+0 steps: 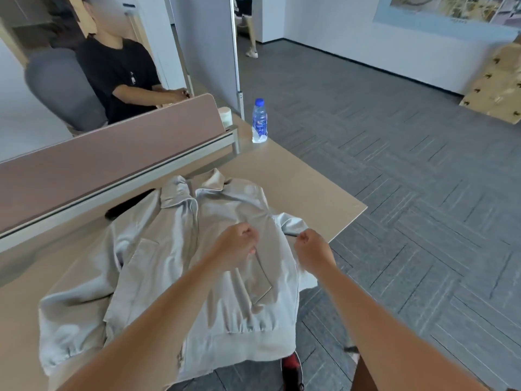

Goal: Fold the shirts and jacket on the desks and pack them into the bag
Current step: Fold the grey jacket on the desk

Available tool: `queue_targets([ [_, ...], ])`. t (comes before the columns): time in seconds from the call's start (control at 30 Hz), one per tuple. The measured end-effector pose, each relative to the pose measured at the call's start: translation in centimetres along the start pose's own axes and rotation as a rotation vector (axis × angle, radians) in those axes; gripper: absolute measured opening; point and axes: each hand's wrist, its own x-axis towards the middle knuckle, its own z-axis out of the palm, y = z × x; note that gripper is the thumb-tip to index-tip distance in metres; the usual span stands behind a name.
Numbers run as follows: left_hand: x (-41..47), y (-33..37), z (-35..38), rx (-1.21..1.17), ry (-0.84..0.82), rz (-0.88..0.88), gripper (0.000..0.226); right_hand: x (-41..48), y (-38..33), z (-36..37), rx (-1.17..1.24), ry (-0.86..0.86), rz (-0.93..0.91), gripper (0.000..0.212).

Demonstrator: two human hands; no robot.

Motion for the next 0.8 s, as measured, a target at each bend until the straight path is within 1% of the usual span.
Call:
queue_targets([
  [0.1,6.7,0.9,0.7,0.007,0.004,-0.030,0.019,7.5,-0.2,0.8,-0.009,-0.041,-0.003,0.012],
  [0.17,10.4,1.9,1.0,0.025,0.020,-0.054,0.022,11.9,0.1,1.4,-0.017,-0.080,0.013,0.015],
  [0.2,12.1,2.4,1.2,0.046,0.025,-0.065,0.023,13.9,0.5,1.7,-0.032,-0.098,0.015,0.022],
  [0.27,15.0,2.9,1.6,0.095,0.015,-0.098,0.021,17.0,1.4,2.1,-0.138,-0.161,0.031,0.042],
  [0.3,16.2,3.0,1.8,0.111,0.006,-0.113,0.022,18.3,1.9,2.2,-0.207,-0.194,0.051,0.048],
  [0.33,17.3,3.1,2.0,0.126,-0.004,-0.127,0.022,19.3,2.3,2.4,-0.269,-0.222,0.071,0.051],
  [0.43,20.0,3.2,2.7,0.141,-0.041,-0.134,0.021,21.6,3.1,3.0,-0.405,-0.300,0.125,0.040],
  [0.5,21.4,3.0,3.1,0.147,-0.074,-0.139,0.021,22.5,3.4,3.4,-0.421,-0.325,0.133,0.035],
  [0.53,21.9,2.9,3.3,0.161,-0.089,-0.139,0.021,22.9,3.4,3.5,-0.400,-0.317,0.126,0.030],
  [0.6,23.0,2.9,3.3,0.190,-0.115,-0.143,0.021,23.7,3.2,3.4,-0.237,-0.235,0.135,0.021],
  [0.67,24.2,3.1,3.1,0.211,-0.147,-0.142,0.025,24.5,2.4,2.9,-0.072,-0.153,0.136,0.023],
  [0.8,27.3,3.3,2.4,0.252,-0.202,-0.097,0.036,25.5,0.8,2.0,-0.021,-0.047,0.102,0.015],
])
